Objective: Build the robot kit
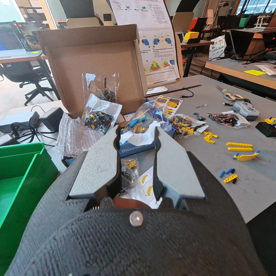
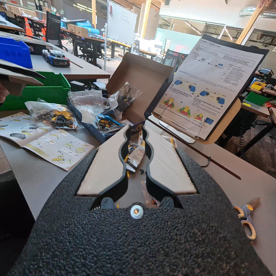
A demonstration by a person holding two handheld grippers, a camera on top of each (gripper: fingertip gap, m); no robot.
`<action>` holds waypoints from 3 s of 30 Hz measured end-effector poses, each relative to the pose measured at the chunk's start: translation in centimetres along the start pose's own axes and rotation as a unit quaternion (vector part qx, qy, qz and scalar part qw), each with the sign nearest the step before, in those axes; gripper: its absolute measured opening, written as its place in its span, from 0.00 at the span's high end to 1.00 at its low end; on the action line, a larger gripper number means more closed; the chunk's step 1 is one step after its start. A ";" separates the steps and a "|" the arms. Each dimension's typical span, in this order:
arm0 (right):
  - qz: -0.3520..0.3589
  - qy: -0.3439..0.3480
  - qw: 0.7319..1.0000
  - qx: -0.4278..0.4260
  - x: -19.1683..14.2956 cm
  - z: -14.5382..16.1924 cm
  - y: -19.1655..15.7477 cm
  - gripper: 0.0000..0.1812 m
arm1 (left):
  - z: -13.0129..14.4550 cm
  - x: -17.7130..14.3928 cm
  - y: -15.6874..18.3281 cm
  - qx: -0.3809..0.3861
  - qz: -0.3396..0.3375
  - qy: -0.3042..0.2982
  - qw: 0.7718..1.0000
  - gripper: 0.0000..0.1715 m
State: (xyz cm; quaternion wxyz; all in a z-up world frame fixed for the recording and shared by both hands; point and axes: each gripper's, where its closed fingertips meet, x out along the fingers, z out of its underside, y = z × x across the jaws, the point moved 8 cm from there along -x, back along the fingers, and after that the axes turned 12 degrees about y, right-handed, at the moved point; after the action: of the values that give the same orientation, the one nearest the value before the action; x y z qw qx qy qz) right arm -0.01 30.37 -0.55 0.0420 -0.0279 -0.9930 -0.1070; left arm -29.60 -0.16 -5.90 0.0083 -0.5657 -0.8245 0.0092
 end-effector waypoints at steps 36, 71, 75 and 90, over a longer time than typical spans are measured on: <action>-0.038 -0.061 0.995 -0.075 1.2 1.4 -2.1 0.96 | 3.2 -3.0 -4.5 0.097 -0.055 -0.176 0.978 0.74; 0.075 -0.230 0.969 0.060 -1.9 7.3 6.3 0.87 | 4.4 -0.8 -4.4 0.190 -0.155 -0.211 0.946 0.68; 0.055 -0.289 0.953 0.070 -1.3 10.1 5.9 0.89 | 3.7 -0.7 -3.7 0.194 -0.149 -0.193 0.950 0.68; 0.060 -0.412 0.909 0.006 1.2 18.2 4.9 0.84 | 2.2 2.1 4.9 0.187 -0.026 -0.109 0.976 0.75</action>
State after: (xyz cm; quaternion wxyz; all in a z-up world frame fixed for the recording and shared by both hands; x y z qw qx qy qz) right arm -2.27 39.10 -17.18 -0.3642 -0.1285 -0.9192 -0.0771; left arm -25.81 3.55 -8.25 0.0241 -0.5278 -0.8187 0.2251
